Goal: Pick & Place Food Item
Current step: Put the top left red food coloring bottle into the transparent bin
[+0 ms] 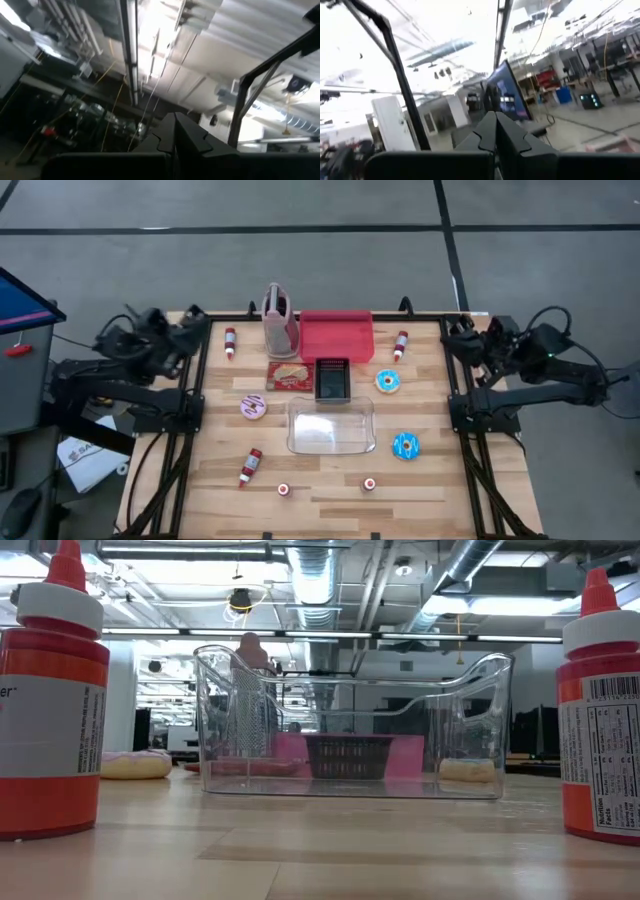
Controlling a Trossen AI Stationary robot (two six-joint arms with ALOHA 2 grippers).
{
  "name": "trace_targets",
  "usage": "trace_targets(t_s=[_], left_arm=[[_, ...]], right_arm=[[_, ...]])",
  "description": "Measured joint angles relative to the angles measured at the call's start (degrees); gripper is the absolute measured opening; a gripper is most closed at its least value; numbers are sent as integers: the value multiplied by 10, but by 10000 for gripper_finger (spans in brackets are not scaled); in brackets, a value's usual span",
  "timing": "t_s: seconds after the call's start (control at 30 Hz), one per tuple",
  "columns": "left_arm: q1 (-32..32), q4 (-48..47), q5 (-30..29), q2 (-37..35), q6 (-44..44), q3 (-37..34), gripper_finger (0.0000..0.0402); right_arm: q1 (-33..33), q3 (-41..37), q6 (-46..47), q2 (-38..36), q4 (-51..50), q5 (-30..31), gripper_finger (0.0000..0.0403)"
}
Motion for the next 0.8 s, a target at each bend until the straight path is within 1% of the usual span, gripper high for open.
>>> trace_targets(t_s=[0.07,0.13,0.23,0.3,0.37,0.57,0.63,0.8], left_arm=[[0,24,0,36,-10,0,0],[0,69,0,73,-23,0,0],[0,189,2,133,-70,0,0],[0,264,4,161,-99,0,0],[0,301,20,180,-98,0,0],[11,306,18,178,-45,0,0],[19,306,17,174,-42,0,0],[40,303,17,139,-27,0,6]], right_arm=[[0,-1,0,0,27,4,0],[0,-1,-4,-3,35,9,0],[3,-1,-9,-10,56,-5,0],[8,-1,-9,-10,84,-19,0],[14,-1,-9,-10,108,-22,0],[24,0,-2,6,173,-8,0],[24,0,-2,12,188,-8,0],[24,0,-1,33,218,-4,0]])
